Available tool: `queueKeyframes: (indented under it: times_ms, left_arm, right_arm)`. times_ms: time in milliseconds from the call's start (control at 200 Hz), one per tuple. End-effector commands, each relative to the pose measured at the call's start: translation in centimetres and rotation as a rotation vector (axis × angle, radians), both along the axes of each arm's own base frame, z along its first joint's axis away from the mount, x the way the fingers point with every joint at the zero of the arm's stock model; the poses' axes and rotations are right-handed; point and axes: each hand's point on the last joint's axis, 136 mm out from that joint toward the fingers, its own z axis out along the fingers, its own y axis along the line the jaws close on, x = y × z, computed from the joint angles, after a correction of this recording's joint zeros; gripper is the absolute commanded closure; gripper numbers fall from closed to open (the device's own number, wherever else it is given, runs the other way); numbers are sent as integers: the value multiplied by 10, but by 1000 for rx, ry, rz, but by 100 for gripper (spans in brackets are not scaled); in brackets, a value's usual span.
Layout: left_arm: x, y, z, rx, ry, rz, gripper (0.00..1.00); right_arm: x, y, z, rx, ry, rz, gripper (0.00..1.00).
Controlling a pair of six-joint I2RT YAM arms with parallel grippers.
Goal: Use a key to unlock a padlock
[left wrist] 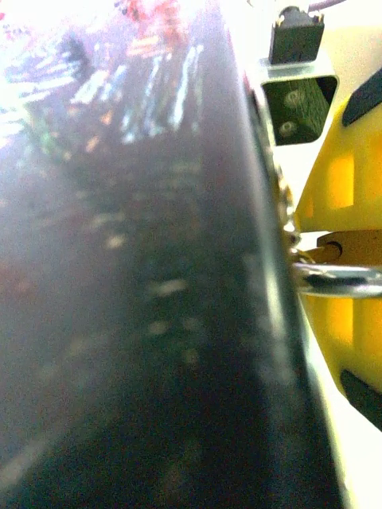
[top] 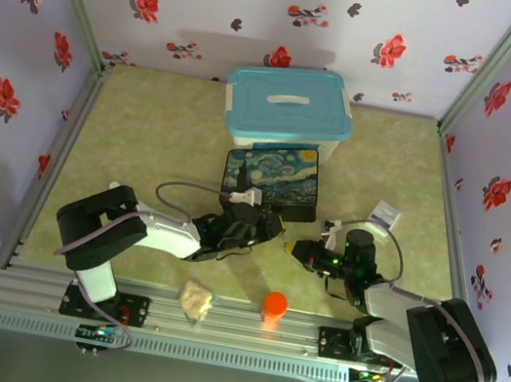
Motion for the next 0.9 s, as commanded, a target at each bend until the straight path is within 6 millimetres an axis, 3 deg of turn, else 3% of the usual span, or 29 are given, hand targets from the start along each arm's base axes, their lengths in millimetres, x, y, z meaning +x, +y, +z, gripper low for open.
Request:
queueKeyframes:
  times_ms: [0, 290, 730, 895]
  left_arm:
    - [5, -16, 45, -153, -57, -15, 100]
    - [5, -10, 34, -101, -49, 1, 100]
    - [3, -17, 41, -139, -60, -22, 100]
    - [2, -16, 40, -146, -53, -21, 100]
  right_arm:
    - [0, 5, 6, 19, -28, 26, 100]
    - [-1, 4, 9, 23, -37, 22, 100]
    - [3, 3, 12, 17, -55, 15, 100]
    - [10, 6, 24, 52, -70, 20, 100]
